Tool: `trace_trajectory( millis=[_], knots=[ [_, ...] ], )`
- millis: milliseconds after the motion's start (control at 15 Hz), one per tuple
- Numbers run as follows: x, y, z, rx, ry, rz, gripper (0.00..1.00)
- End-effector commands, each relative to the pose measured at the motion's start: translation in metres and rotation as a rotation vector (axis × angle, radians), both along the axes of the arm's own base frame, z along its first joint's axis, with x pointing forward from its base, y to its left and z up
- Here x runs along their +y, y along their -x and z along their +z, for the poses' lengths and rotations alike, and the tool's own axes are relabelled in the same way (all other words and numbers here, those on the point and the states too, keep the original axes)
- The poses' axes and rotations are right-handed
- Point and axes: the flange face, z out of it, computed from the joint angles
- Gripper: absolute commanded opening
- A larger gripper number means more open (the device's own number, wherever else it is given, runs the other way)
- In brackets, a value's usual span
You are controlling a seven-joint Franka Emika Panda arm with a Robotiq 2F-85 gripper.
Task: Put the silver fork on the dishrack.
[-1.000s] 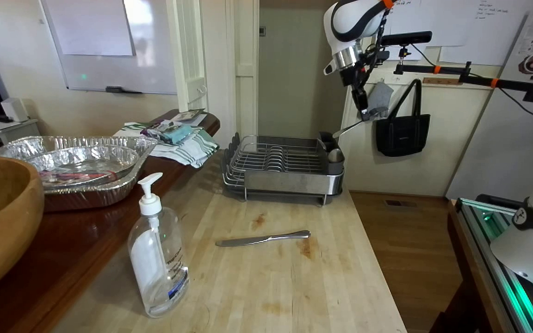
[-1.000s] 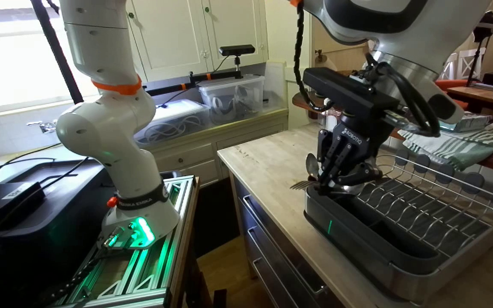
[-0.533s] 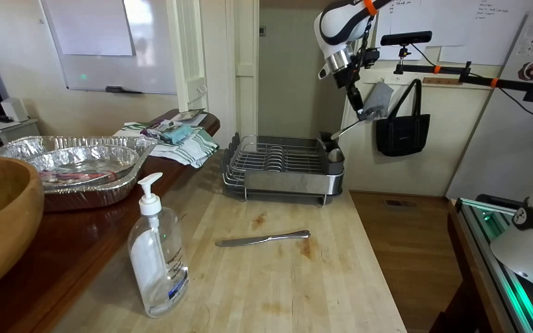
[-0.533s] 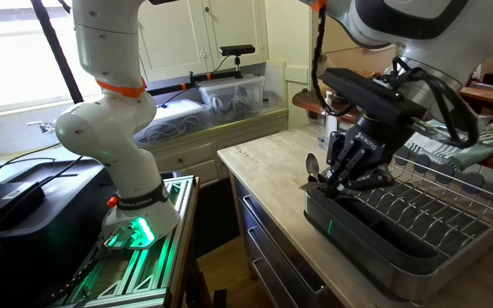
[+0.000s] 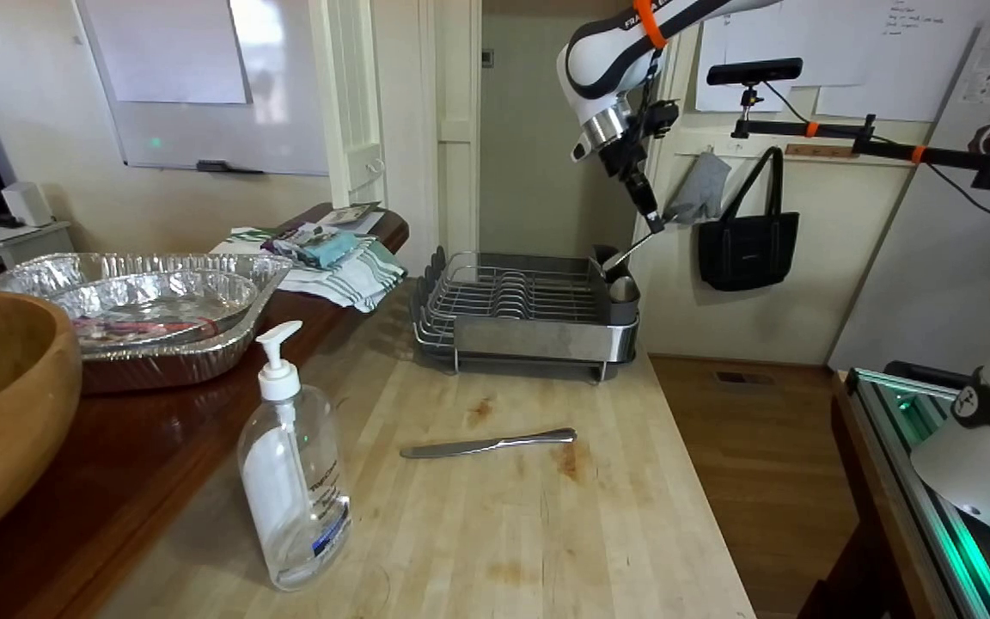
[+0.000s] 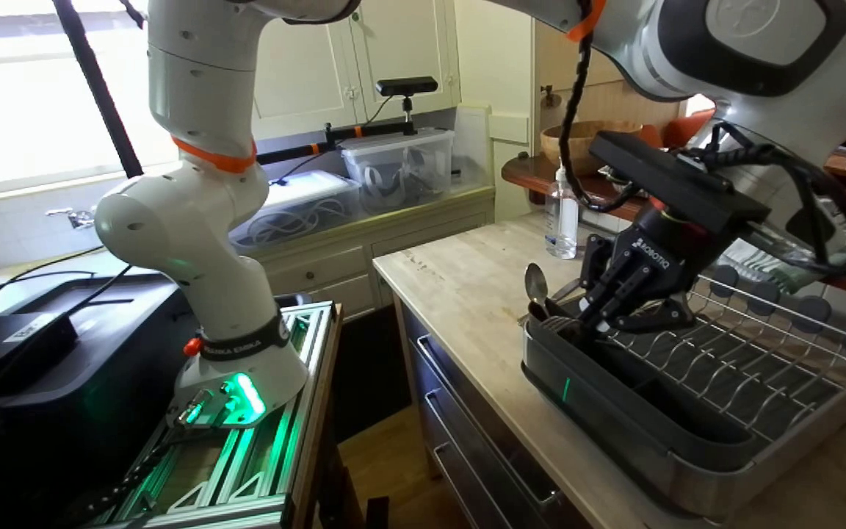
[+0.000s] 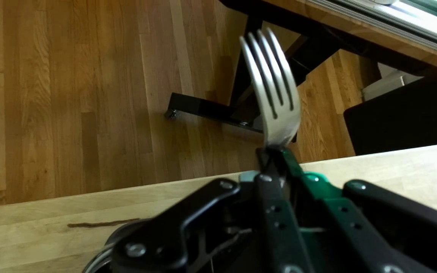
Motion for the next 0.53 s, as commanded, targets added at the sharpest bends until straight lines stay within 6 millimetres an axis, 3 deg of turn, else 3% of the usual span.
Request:
trace_trajectory(
  millis=[0, 467],
  knots=[
    [0.001, -0.012, -0.007, 0.055, -0.033, -0.010, 0.02],
    [0.005, -0.014, -0.020, 0.177, -0.028, -0.039, 0.02]
  ],
)
